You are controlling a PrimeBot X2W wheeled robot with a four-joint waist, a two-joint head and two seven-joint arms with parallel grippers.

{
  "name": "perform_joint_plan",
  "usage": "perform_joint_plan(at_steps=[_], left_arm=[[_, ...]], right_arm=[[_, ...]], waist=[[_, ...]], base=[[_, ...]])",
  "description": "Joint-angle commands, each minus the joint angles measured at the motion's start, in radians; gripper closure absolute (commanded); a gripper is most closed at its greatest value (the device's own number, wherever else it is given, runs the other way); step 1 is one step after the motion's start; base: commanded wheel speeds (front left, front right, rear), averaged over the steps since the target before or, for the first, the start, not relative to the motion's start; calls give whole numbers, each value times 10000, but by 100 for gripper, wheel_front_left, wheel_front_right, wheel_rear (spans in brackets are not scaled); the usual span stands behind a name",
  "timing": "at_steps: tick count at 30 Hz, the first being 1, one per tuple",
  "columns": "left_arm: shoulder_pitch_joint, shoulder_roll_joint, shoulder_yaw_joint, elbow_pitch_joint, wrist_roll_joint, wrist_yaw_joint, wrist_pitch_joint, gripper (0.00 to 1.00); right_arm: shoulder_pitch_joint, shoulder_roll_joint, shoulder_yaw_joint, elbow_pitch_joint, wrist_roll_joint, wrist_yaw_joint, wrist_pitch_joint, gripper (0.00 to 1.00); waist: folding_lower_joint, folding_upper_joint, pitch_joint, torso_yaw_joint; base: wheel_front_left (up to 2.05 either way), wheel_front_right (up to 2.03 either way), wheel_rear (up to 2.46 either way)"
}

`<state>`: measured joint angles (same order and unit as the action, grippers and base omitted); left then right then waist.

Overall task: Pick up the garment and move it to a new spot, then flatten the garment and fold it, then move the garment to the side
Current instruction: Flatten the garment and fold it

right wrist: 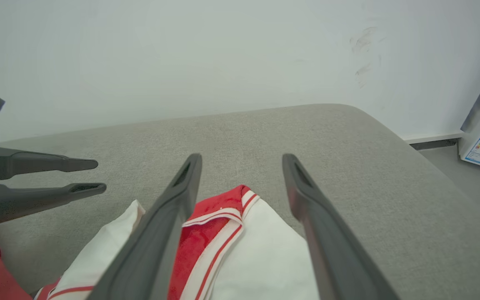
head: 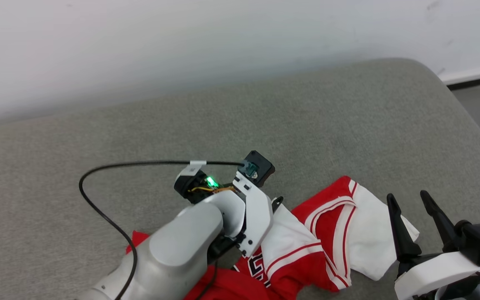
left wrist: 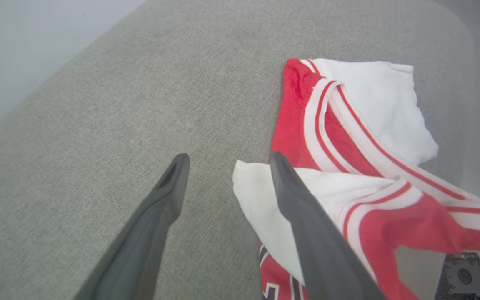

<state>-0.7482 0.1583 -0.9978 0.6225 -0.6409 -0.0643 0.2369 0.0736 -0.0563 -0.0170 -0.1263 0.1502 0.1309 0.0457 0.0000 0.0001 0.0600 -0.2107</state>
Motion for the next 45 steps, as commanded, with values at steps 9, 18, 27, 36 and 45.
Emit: perform_joint_plan(at_steps=[9, 18, 27, 36, 45], left_arm=[[-1116, -50, -964, 1410, -266, -630, 1633, 0], [-917, -210, -2276, 2178, -648, -676, 3383, 59], [-1199, -269, -2386, 2471, -586, -544, 2297, 100], [-1277, 244, -974, 2704, -1233, 103, -405, 100], [-52, 1776, 463, 2686, -2388, 946, -1640, 100]], right_arm=[[-524, 59, 12, 397, 255, -3, -483, 0], [-740, 68, 88, 739, 417, -3, -657, 0], [-724, 67, 51, 884, 394, -3, -606, 0], [-293, 65, -187, 802, 242, -3, -308, 0], [124, 65, -401, 542, 177, -3, 49, 0]], waist=[[0, -1, 1234, -681], [0, -1, 1345, -738], [0, -1, 1080, -590], [0, -1, 177, 154], [0, -1, -338, 971]], base=[[0, 0, 0], [0, 0, 0], [0, 0, 0], [0, 0, 0], [0, 0, 0]])
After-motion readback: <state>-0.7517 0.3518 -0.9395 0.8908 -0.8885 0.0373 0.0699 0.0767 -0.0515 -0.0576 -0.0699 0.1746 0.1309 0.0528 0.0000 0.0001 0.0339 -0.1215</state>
